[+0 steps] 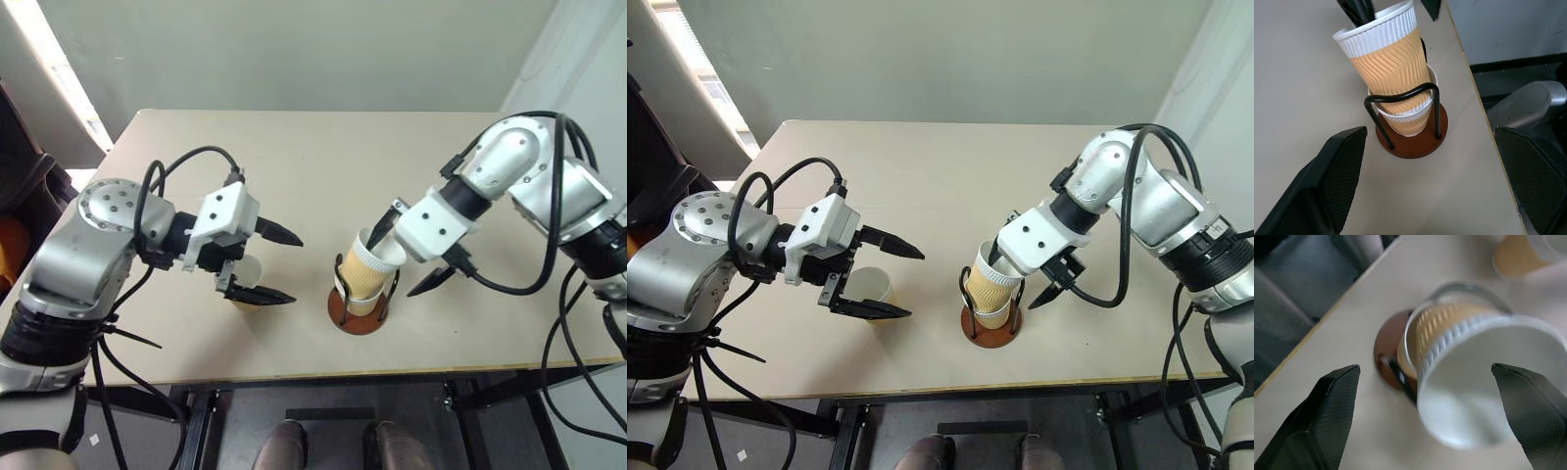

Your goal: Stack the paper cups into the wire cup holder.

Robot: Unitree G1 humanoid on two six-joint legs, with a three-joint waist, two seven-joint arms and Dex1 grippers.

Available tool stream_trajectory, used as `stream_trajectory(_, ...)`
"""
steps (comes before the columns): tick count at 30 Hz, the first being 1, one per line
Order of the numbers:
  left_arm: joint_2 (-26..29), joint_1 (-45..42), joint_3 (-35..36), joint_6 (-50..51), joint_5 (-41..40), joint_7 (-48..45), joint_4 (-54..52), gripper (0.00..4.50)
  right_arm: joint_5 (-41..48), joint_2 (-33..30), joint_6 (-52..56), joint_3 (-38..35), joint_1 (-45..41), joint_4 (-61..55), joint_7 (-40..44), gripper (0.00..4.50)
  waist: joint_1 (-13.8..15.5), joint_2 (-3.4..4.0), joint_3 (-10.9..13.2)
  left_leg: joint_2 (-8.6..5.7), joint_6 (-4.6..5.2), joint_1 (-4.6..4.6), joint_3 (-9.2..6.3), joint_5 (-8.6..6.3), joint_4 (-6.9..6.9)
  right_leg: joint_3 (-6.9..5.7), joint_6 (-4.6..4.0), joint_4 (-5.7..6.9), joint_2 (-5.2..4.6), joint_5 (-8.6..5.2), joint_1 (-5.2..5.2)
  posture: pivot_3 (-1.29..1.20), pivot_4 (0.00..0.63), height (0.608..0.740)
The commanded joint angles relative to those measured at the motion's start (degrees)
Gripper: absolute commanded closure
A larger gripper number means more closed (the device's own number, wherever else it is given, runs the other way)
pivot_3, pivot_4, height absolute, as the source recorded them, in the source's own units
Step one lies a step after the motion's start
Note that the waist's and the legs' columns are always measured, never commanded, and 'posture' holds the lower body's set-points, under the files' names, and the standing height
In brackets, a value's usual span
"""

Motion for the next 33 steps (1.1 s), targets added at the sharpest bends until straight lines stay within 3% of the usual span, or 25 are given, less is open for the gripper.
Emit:
stream_trajectory(1,1.2,0.1,2.3,-0.1,-0.6,0.4,-1.3,0.00,3.0,1.7,-3.6,-4.0,0.1,-1.5,0.2,0.03,0.0,0.00,0.0,0.00,0.00,0.00,0.00,0.00,0.00,0.00,0.00,0.00,0.00,0.00,0.00,0.00,0.150,0.740)
stream_trajectory(5,1.7,0.3,2.8,-0.5,-0.3,0.5,-0.7,0.00,1.4,2.8,-4.9,-5.3,-0.4,0.5,0.2,0.03,0.0,0.00,0.0,0.00,0.00,-0.01,0.00,0.00,0.02,0.00,0.00,-0.02,0.00,0.00,0.00,0.00,0.150,0.740)
stream_trajectory(12,4.0,-2.0,1.7,-4.9,2.9,-2.5,5.2,0.00,0.3,-2.3,-6.0,-5.0,-2.9,5.4,0.2,0.03,0.2,0.00,0.0,-0.02,0.00,-0.03,0.00,-0.01,0.02,0.00,-0.01,-0.04,-0.02,0.00,0.00,0.00,0.150,0.740)
stream_trajectory(16,5.6,-11.1,-3.7,-15.0,13.0,-7.5,21.5,0.00,3.9,1.2,6.7,-16.3,-0.2,11.2,-5.3,0.03,0.2,-0.01,0.0,-0.01,-0.05,-0.02,-0.05,0.03,0.02,0.01,-0.03,0.00,-0.01,0.03,-0.03,0.00,0.150,0.740)
stream_trajectory(20,4.0,-19.3,-9.5,-23.6,18.7,-11.3,35.9,0.00,7.9,8.3,19.3,-26.1,4.0,8.3,-19.0,0.03,0.1,-0.01,0.0,-0.01,-0.05,0.04,-0.04,0.04,0.01,0.07,-0.04,0.00,-0.02,0.03,0.00,0.00,0.150,0.740)
stream_trajectory(24,3.8,-23.8,-20.0,-29.4,17.2,-11.5,42.2,0.00,6.9,10.4,24.0,-28.1,10.2,-2.1,-23.0,0.03,0.1,0.02,0.0,0.00,-0.02,-0.17,-0.07,0.01,-0.06,0.00,0.01,-0.17,-0.01,0.06,-0.13,0.00,0.150,0.740)
stream_trajectory(28,2.3,-27.7,-30.0,-35.0,17.2,-11.5,47.9,0.00,7.0,11.1,27.5,-29.5,13.1,-7.4,-24.8,0.03,0.5,0.01,0.0,-0.01,-0.02,-0.67,-0.12,0.01,0.11,-0.07,0.60,-0.41,-0.01,0.40,-0.39,0.00,0.150,0.740)
stream_trajectory(33,-2.2,-30.7,-35.9,-41.0,20.9,-11.5,56.1,0.00,8.2,10.0,32.0,-31.4,16.8,-13.5,-25.2,0.03,0.8,-0.03,0.0,-0.08,-0.37,-1.07,-0.06,0.22,0.32,-0.05,0.81,-0.56,-0.07,0.52,-0.57,0.00,0.150,0.740)
